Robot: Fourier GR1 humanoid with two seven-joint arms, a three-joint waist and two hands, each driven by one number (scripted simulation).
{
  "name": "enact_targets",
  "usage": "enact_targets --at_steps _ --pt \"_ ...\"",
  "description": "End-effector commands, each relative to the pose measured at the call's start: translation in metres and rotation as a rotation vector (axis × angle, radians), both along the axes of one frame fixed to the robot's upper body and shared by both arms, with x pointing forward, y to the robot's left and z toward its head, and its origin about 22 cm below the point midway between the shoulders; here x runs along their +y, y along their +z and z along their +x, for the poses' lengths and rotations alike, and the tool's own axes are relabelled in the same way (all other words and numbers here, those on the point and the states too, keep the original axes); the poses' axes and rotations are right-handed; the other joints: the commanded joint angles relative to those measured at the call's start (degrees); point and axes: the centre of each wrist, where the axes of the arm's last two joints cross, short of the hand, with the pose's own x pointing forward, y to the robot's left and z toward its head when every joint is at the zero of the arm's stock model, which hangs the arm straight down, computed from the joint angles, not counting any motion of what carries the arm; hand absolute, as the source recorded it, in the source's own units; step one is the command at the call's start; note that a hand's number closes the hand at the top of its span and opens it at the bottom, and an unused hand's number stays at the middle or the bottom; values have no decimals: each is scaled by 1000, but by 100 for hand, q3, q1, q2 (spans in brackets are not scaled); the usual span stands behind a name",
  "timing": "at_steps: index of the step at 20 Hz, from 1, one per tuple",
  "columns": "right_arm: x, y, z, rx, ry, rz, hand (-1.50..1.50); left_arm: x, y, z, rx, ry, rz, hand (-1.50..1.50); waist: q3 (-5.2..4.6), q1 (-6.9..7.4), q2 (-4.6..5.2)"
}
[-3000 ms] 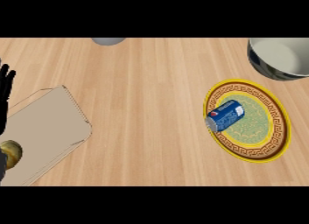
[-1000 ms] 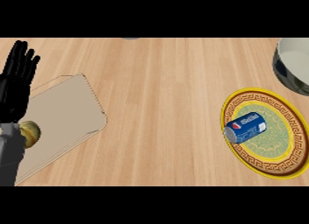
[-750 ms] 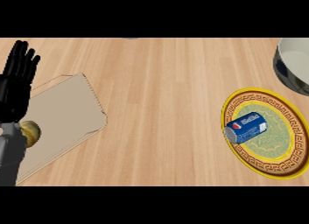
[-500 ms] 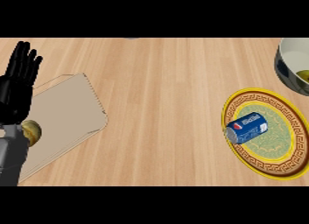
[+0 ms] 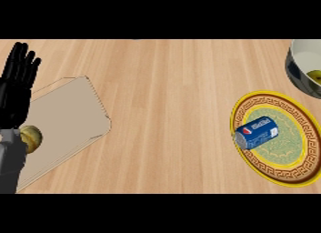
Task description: Pick the pear from the plate and place it in the bowl
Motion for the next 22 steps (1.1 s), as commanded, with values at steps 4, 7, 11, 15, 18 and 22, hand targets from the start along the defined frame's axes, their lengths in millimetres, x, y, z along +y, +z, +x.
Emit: enact_targets --at_steps 4,7,11,15,18,22 --pt "-41 12 -34 -163 -200 142 -150 -1 -2 -1 5 4 6 0 9 -7 24" --pt "-62 32 -52 -197 -262 202 -150 4 -2 -1 -11 25 20 0 10 -13 24" --pt "-91 40 -87 -197 -273 234 -150 1 1 -1 -16 3 -4 0 34 -53 48" --pt "-102 21 -106 -237 -297 280 -150 5 -3 -5 -10 15 -5 0 41 -67 42" --pt "-113 15 -126 -215 -270 280 -150 2 4 -1 -23 30 -13 0 60 -143 45" --pt "-123 24 -142 -237 -260 298 -150 -6 -6 -8 -14 -4 -13 0 69 -71 28"
